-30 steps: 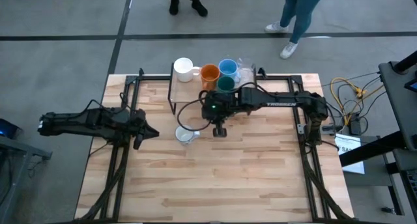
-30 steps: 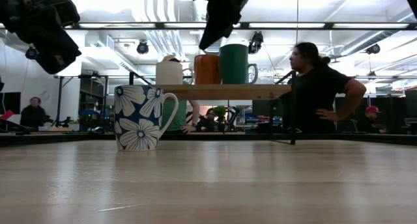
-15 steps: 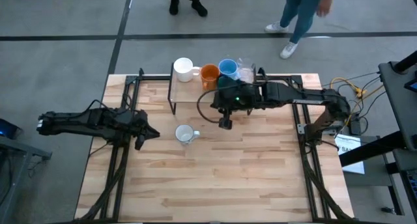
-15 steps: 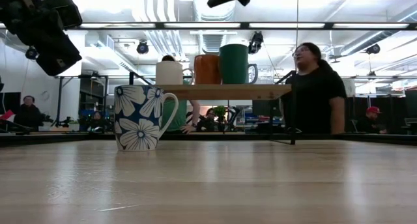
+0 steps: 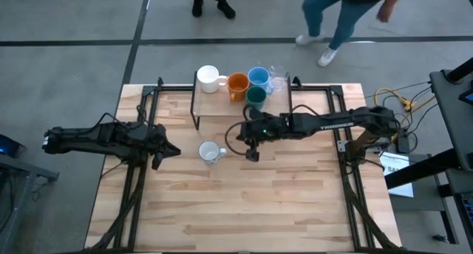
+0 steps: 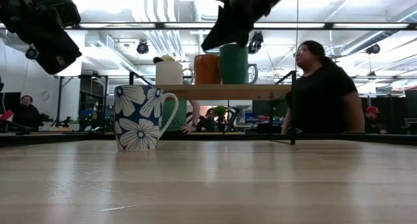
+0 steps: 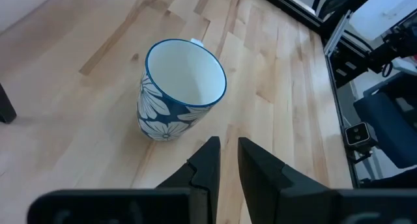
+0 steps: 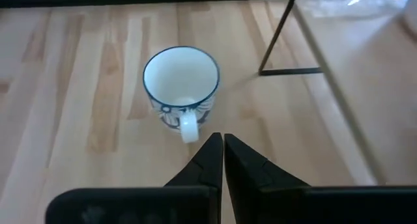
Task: Stack small to large cups/mugs on shelf
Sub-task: Put the white patterned mug on the shelf
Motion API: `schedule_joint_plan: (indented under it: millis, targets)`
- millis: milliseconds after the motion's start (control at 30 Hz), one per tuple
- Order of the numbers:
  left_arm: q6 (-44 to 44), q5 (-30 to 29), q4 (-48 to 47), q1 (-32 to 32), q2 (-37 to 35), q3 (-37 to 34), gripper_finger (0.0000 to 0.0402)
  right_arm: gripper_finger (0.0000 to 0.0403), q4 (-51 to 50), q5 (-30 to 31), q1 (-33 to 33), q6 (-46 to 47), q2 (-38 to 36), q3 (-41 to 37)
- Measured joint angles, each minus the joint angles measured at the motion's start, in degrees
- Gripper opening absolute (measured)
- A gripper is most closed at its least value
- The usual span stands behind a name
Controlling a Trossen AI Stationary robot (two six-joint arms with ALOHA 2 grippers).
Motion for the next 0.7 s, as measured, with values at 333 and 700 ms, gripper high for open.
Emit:
schedule_joint_plan:
  millis: [333, 700]
  targets:
    - [0.0, -0.1, 0.0, 0.0, -0.3, 0.0, 0.0040, 0.0008, 7.2, -0.3, -1.3, 5.0, 0.0, -7.3]
    - [-0.1, -0.1, 0.0, 0.0, 0.3, 0.0, 0.0040, 0.0008, 7.6, -0.6, -3.7, 3.7, 0.0, -6.4]
